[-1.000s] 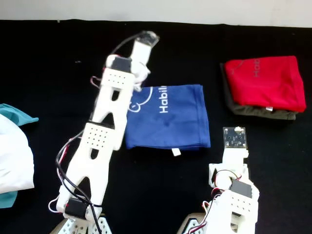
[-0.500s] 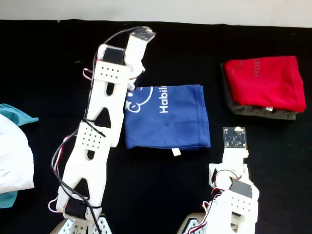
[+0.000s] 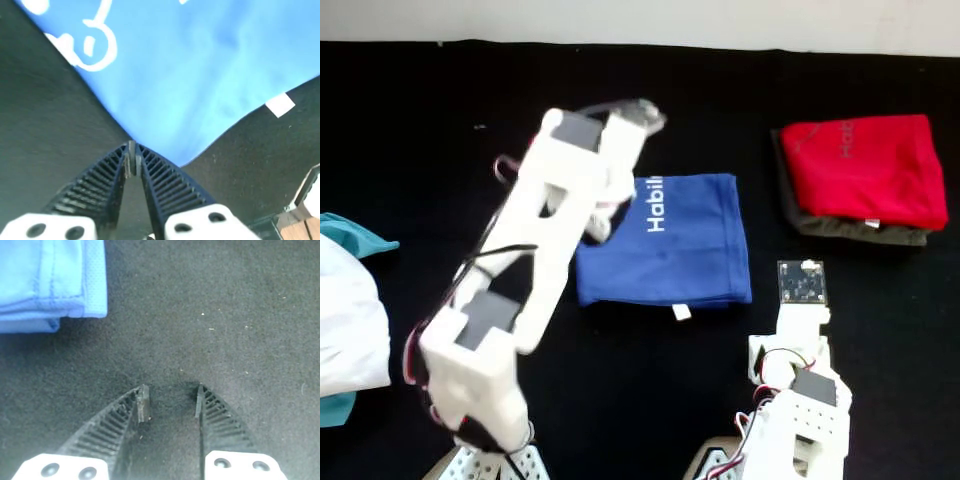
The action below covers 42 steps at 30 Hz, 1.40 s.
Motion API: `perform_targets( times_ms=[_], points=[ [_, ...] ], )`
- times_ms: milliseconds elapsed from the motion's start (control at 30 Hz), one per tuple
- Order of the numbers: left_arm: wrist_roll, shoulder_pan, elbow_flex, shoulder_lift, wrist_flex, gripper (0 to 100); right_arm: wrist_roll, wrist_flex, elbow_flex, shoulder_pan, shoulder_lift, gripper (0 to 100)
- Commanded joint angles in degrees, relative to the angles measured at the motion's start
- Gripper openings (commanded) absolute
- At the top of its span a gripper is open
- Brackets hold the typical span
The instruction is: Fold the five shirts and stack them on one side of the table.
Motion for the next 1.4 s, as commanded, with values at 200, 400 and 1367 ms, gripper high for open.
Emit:
perform_targets(
  times_ms=[200,400,1367],
  points=[
    [0.35,1.54,40.57,-17.36,-30.59,1,0.09,-0.66,1.19,1.63,0.04,16.3],
    [0.44,0.13,48.57,-17.8,-36.92,1,0.09,-0.66,1.19,1.63,0.04,16.3],
    [-2.99,-34.51,63.6,-37.58,-34.99,1,0.26,14.37,-18.24,1.36,0.4,16.3]
  ],
)
